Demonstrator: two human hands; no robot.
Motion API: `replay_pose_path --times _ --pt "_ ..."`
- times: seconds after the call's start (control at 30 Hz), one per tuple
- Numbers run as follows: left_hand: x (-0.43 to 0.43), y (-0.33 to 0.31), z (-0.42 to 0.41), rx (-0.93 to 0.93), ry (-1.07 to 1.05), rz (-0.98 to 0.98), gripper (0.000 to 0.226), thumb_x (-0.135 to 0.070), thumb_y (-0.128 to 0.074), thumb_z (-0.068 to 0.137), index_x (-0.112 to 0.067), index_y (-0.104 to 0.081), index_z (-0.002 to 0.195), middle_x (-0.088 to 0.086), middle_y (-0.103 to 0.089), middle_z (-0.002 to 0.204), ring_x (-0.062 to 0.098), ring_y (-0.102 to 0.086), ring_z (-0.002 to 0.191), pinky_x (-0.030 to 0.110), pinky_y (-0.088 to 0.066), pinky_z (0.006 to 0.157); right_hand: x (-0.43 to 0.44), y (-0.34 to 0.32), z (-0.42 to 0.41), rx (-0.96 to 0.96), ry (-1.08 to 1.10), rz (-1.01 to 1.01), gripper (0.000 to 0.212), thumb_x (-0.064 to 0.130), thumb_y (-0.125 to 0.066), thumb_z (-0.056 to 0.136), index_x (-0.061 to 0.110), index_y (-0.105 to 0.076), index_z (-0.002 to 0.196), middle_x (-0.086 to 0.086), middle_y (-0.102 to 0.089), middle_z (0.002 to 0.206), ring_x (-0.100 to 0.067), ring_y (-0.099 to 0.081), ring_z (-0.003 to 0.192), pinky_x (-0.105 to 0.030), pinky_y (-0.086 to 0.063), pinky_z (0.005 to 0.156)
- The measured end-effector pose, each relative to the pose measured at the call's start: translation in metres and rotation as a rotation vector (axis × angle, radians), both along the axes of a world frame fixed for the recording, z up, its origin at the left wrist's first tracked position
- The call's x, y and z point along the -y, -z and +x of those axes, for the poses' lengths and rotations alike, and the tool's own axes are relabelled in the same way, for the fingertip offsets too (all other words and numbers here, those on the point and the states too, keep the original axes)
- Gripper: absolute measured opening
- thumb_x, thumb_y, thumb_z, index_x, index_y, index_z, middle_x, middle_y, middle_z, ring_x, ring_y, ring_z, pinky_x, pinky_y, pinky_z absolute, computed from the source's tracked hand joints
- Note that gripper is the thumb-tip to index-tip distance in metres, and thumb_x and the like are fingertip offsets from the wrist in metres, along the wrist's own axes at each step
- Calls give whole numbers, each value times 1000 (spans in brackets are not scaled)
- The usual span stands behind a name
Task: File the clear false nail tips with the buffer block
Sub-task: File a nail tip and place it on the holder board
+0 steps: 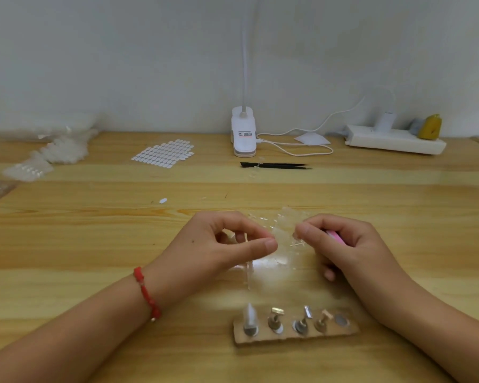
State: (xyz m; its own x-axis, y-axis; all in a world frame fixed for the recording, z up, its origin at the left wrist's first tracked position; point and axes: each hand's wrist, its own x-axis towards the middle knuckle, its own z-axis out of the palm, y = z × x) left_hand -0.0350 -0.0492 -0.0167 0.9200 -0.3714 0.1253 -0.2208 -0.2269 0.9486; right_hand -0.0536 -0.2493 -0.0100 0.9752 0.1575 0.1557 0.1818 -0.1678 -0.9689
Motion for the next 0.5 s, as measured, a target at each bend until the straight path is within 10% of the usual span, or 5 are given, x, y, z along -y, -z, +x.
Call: replay_pose_path --times 0.23,0.5 --pt "6 1 -3 -2 -21 14 20 -42 -73 65 -24 -77 72 -11 -64 68 -1 -43 53 8 -36 53 2 3 2 15 12 49 23 40 -67 71 17 -72 71 18 -52 50 -7 -38 41 -18 -37 43" --pt "2 0 -1 -7 -59 -88 20 -43 -75 64 -26 -77 75 19 -62 90 27 -53 70 35 -47 70 2 4 2 25 -30 -48 20 43 -72 67 25 -74 73 -25 -55 71 -9 -41 42 -15 -37 47"
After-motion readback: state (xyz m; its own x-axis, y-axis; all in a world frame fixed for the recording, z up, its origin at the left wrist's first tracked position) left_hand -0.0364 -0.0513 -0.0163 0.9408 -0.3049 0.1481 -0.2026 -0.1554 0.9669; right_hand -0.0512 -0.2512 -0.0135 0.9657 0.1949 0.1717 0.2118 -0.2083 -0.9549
